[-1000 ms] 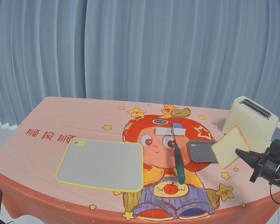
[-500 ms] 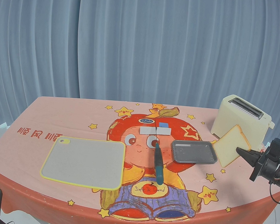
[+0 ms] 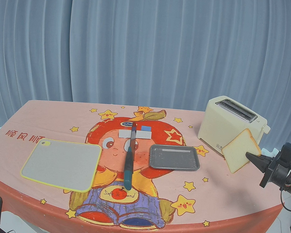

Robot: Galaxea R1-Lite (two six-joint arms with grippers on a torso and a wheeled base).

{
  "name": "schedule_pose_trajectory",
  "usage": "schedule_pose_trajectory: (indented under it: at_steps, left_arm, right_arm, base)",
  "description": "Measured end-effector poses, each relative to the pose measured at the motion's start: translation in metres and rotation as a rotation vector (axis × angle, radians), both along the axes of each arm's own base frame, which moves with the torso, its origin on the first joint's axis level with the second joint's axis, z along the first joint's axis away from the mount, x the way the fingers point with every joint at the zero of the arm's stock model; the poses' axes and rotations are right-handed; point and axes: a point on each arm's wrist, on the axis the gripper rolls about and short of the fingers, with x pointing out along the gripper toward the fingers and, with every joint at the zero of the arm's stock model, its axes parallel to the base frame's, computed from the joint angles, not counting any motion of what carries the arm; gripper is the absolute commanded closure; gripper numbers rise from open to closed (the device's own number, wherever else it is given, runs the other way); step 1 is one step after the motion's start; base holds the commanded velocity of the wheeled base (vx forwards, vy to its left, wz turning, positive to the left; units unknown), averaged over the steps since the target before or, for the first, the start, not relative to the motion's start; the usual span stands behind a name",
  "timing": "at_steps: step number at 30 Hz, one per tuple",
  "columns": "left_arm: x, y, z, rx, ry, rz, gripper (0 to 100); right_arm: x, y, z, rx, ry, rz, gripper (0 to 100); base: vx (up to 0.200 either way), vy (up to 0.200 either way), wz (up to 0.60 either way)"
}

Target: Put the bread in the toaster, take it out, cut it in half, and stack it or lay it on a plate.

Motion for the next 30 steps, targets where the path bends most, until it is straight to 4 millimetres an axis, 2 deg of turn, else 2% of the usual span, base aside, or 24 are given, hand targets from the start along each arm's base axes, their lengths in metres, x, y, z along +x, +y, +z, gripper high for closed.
schedule_pose_trajectory:
  at_steps: [5, 30]
  left_arm:
    - [0.0, 0.0, 0.0, 0.0, 0.0, -0.001, 100]
    - [0.0, -0.0001, 0.0001, 0.0, -0.001, -0.005, 100]
  right_arm:
    - [0.0001, 0.0001, 0.0002, -0.009, -0.006, 0.002, 100]
    - [-0.0074, -0.0035, -0.0027, -0.053, -0.028, 0.001, 100]
  base:
    - [0.0, -0.2, 0.0]
    - [0.0, 0.0, 0.0]
